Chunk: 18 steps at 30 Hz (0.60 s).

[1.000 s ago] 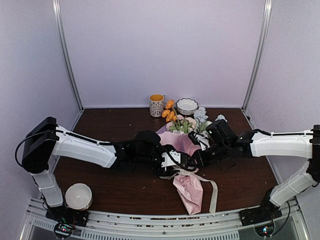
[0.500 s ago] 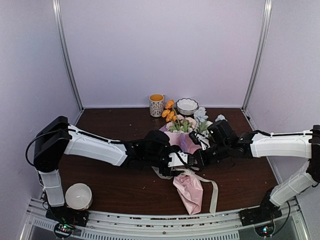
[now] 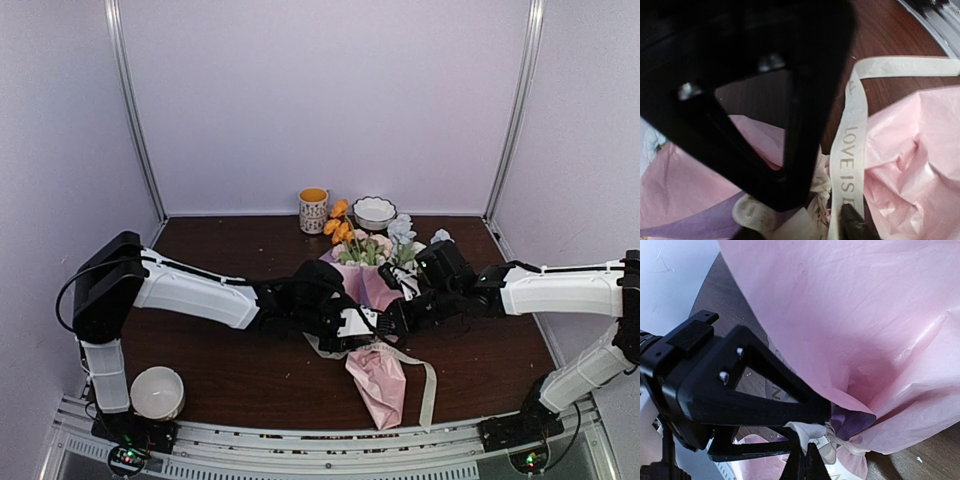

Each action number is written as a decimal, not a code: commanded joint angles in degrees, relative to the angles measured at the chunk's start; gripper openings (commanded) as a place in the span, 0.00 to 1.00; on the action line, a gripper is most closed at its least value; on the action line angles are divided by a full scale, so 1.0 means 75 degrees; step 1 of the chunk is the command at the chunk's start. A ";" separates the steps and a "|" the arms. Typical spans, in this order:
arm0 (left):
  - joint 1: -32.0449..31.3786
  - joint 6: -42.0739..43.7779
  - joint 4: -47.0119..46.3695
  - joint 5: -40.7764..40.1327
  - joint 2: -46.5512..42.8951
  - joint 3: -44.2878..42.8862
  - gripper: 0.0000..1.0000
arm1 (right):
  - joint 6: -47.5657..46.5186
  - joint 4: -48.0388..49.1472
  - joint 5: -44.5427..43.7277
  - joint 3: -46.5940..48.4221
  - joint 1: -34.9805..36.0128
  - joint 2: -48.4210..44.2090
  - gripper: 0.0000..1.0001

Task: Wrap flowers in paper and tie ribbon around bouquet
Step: Cross the half-tied ribbon over the folded bouquet.

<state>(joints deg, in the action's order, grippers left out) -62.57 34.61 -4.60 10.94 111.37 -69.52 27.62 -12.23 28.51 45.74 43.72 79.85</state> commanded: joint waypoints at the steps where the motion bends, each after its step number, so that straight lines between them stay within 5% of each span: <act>1: 0.0056 -0.0065 -0.0116 0.0083 0.0159 -0.0186 0.32 | 0.0036 0.0046 0.0054 -0.0031 -0.0041 -0.0027 0.00; 6: 0.0109 -0.0239 -0.0256 -0.0153 0.0121 -0.0163 0.10 | -0.0027 -0.0103 -0.0054 -0.0061 -0.0067 -0.0110 0.00; 11: 0.0121 -0.0010 0.0308 0.0638 -0.0003 -0.0259 0.50 | -0.0040 -0.0154 -0.0219 -0.0202 -0.0245 -0.0148 0.00; 18: 0.0023 0.0609 0.0604 0.0063 0.0156 -0.0376 0.65 | -0.0069 -0.0027 -0.0184 -0.0198 -0.0300 0.0215 0.00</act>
<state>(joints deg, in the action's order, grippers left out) -62.02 36.21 -1.28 12.75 111.68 -70.06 27.33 -13.17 27.97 44.40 41.69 79.96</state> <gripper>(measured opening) 0.630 0.007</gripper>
